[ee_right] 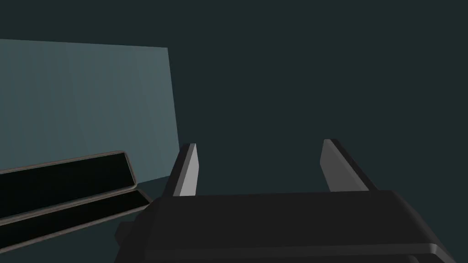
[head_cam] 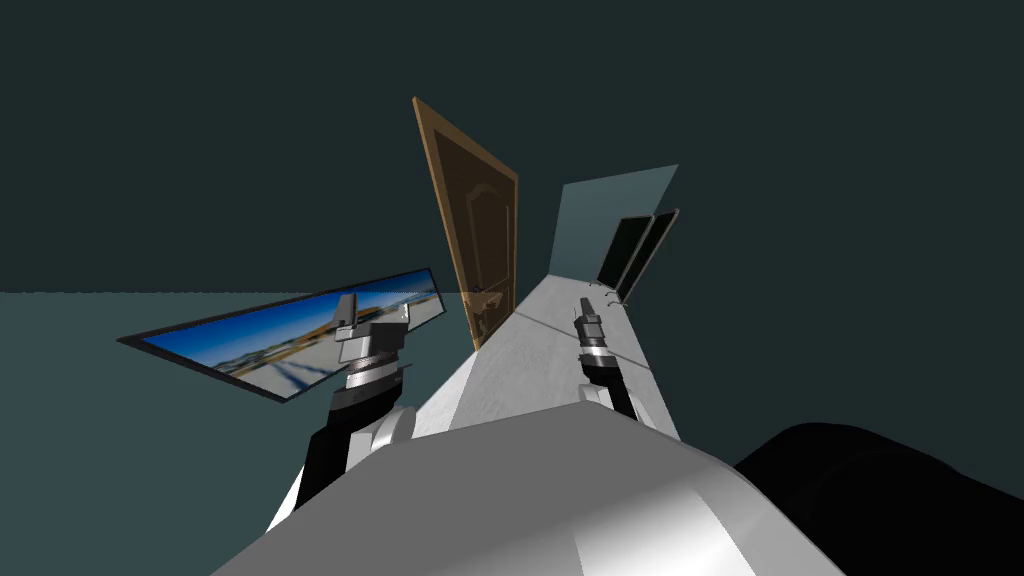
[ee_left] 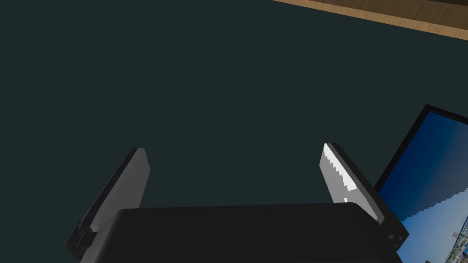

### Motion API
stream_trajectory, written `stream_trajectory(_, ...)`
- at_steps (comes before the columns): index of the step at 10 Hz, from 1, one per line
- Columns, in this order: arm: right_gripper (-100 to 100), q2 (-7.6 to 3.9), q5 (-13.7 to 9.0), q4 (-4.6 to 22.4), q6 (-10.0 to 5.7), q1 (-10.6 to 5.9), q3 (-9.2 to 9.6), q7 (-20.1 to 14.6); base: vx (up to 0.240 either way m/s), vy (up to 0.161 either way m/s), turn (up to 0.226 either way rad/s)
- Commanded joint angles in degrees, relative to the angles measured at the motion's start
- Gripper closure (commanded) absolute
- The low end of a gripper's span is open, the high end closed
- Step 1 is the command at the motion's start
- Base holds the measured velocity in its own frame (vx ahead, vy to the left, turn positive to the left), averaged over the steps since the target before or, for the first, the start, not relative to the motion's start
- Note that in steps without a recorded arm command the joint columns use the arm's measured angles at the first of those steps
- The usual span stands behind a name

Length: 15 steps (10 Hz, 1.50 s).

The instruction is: Pull the door open

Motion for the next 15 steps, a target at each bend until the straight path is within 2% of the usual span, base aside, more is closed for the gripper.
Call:
stream_trajectory(1, -100, -0.83, -0.34, 1.7, -0.44, -0.68, 0.42, -0.43, 0.048, 0.008, 0.121)
stream_trajectory(3, -100, -1.49, -0.63, 3.13, -0.81, -1.25, 0.78, -0.79, 0.08, -0.002, 0.086)
stream_trajectory(6, -100, -3.16, -1.38, 6.88, -1.77, -2.74, 1.7, -1.72, 0.092, 0.001, 0.113)
stream_trajectory(7, -100, -4.16, -1.85, 9.21, -2.37, -3.67, 2.28, -2.31, 0.112, -0.007, 0.167)
stream_trajectory(15, -100, -8.92, -4.21, 20.92, -5.38, -8.34, 5.18, -5.24, 0.101, -0.008, 0.138)
